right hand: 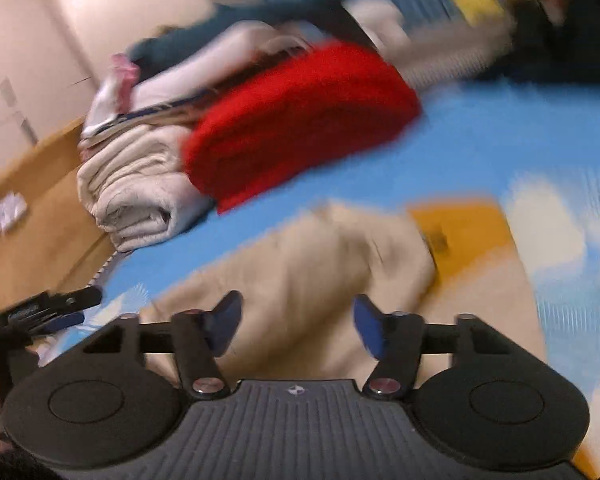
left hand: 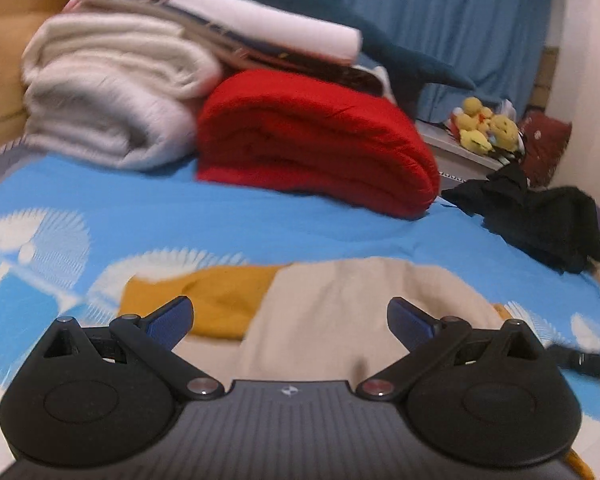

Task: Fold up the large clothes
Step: 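Lay the hood over the jacket body and open the right gripper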

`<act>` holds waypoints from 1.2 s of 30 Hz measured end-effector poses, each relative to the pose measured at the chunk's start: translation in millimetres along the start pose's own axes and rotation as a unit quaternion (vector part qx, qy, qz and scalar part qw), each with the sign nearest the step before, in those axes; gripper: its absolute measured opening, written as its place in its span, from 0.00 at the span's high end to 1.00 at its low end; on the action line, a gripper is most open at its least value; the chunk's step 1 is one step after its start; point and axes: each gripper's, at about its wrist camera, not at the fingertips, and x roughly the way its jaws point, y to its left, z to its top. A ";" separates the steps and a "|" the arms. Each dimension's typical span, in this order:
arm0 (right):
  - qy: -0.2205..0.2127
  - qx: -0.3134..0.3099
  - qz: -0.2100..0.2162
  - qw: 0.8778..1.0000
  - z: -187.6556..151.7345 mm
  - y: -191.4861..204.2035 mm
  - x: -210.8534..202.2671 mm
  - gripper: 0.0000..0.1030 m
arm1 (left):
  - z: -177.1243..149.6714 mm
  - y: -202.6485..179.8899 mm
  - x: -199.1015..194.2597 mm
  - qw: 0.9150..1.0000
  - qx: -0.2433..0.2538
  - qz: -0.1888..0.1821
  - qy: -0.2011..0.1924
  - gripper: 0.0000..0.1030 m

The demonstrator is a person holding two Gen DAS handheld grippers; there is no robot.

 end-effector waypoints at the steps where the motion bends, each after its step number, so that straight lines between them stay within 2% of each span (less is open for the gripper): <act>1: -0.009 -0.012 0.004 1.000 10.0 8.3 7.6 0.42 | 4.5 -7.5 4.8 1.000 0.004 0.002 -0.007 0.00; 3: -0.002 -0.021 0.023 1.000 23.5 17.8 31.2 0.44 | 7.5 -20.6 14.7 1.000 0.019 -0.008 -0.014 0.00; 4: 0.012 -0.030 0.025 0.999 22.6 22.7 44.0 0.44 | 3.8 -28.6 22.2 0.999 0.043 -0.016 -0.007 0.00; 6: 0.052 -0.052 0.009 0.997 14.1 23.4 72.9 0.46 | -16.2 -40.3 41.5 0.995 0.091 -0.005 0.028 0.00; 9: 0.136 -0.094 -0.043 0.985 -37.2 15.6 106.9 0.48 | -68.9 -44.0 70.2 0.983 0.159 0.043 0.077 0.00; 10: 0.140 -0.116 -0.050 0.982 -59.7 10.2 111.4 0.48 | -89.0 -41.2 79.3 0.978 0.179 0.054 0.090 0.00; 12: 0.079 -0.183 -0.043 0.979 -86.4 15.1 97.9 0.48 | -114.4 -33.8 84.1 0.976 0.196 0.056 0.075 0.00; 13: 0.073 -0.193 -0.046 0.977 -88.7 18.3 95.7 0.48 | -120.7 -30.1 80.2 0.979 0.192 0.050 0.056 0.00; 16: 0.092 -0.166 -0.050 0.981 -72.6 23.8 87.9 0.47 | -112.4 -26.7 71.3 0.981 0.177 0.049 0.056 0.00; 18: 0.074 -0.166 -0.044 0.982 -69.1 25.4 76.5 0.42 | -105.8 -24.1 58.2 0.982 0.179 0.052 0.032 0.00; 19: 0.065 -0.178 -0.051 0.980 -71.0 26.2 71.0 0.34 | -105.8 -23.7 56.0 0.980 0.188 0.055 0.023 0.00; 21: 0.088 -0.199 -0.084 0.972 -82.2 23.0 77.2 0.29 | -113.4 -21.7 63.1 0.975 0.212 0.061 0.036 0.00; 22: 0.093 -0.194 -0.087 0.973 -88.9 15.9 77.3 0.29 | -115.7 -21.4 63.2 0.975 0.209 0.059 0.051 0.00; 23: 0.084 -0.189 -0.087 0.974 -91.8 12.9 75.6 0.29 | -115.0 -22.0 57.0 0.977 0.200 0.062 0.050 0.00; 25: 0.076 -0.175 -0.102 0.976 -85.7 19.4 55.9 0.28 | -109.3 -25.3 33.0 0.978 0.195 0.061 0.036 0.00; 27: 0.047 -0.145 -0.092 0.984 -78.3 28.0 17.8 0.27 | -106.3 -28.2 5.0 0.979 0.190 0.065 0.035 0.00; 31: -0.013 -0.149 -0.072 0.986 -84.4 50.9 -78.4 0.13 | -111.8 -33.4 -70.4 0.984 0.154 0.064 0.067 0.00; 34: -0.016 -0.155 -0.069 0.985 -104.1 72.2 -144.7 0.09 | -128.3 -34.3 -123.3 0.988 0.119 0.049 0.086 0.00; 36: -0.010 -0.155 -0.070 0.985 -122.9 85.4 -179.5 0.05 | -143.9 -36.3 -156.5 0.989 0.106 0.053 0.093 0.00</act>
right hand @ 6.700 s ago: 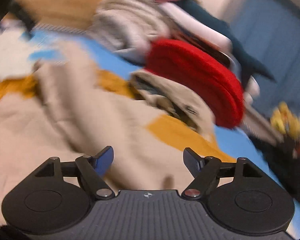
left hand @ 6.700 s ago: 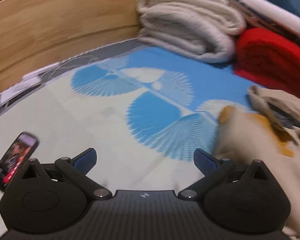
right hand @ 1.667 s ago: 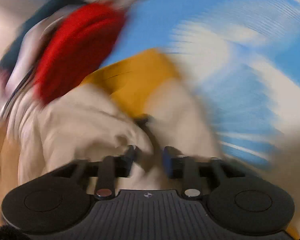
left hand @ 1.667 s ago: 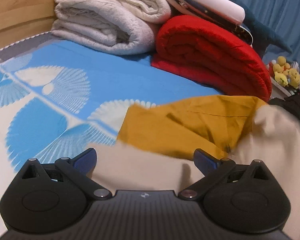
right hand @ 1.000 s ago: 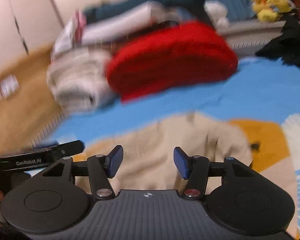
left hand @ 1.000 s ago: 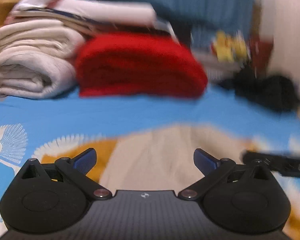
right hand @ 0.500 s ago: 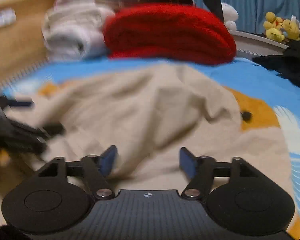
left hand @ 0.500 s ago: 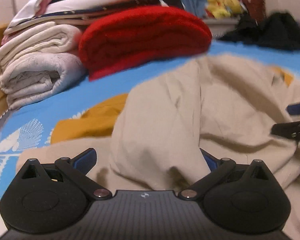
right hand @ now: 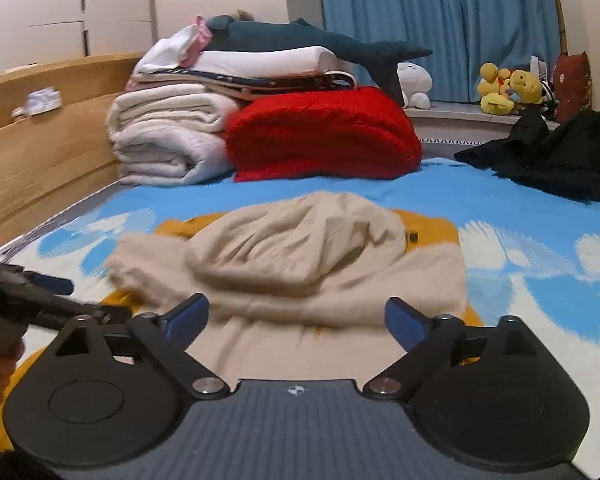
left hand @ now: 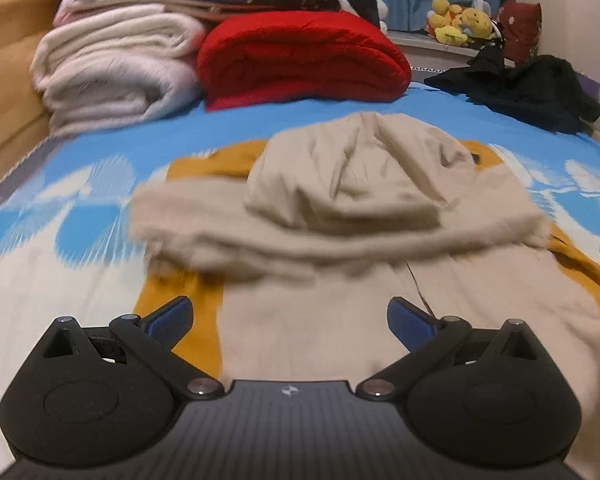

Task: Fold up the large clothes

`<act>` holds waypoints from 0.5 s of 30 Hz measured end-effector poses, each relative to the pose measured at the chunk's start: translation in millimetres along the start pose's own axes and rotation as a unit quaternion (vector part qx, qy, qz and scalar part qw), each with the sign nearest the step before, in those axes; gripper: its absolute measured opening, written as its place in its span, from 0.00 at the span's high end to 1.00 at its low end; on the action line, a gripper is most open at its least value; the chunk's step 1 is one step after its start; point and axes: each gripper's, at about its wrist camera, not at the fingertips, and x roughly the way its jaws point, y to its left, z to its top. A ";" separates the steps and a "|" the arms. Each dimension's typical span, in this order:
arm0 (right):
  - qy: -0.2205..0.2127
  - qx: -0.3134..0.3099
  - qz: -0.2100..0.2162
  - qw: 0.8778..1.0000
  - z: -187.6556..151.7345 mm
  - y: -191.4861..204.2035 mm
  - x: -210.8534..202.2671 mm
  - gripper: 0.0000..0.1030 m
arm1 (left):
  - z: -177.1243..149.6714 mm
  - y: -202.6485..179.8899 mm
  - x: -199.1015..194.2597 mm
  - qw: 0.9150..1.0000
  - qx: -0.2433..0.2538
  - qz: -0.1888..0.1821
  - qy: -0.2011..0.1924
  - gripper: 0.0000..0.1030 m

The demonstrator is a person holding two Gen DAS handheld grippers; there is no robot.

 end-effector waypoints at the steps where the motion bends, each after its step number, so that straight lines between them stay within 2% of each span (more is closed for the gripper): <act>1: 0.005 0.004 -0.004 1.000 -11.5 7.5 -20.6 0.05 | -10.5 -1.8 -15.4 1.000 -0.002 0.007 0.005 0.00; 4: 0.029 0.013 -0.002 0.999 -39.8 27.1 -64.0 0.05 | -41.9 -11.6 -61.0 1.000 0.001 0.030 0.008 0.00; 7: 0.041 0.008 0.013 0.999 -61.2 44.8 -99.0 0.05 | -66.4 -15.4 -97.0 0.999 0.009 0.034 0.007 0.00; 15: 0.029 -0.024 0.021 0.999 -84.2 74.6 -163.7 0.05 | -117.2 -23.5 -155.7 0.999 -0.004 0.032 0.024 0.00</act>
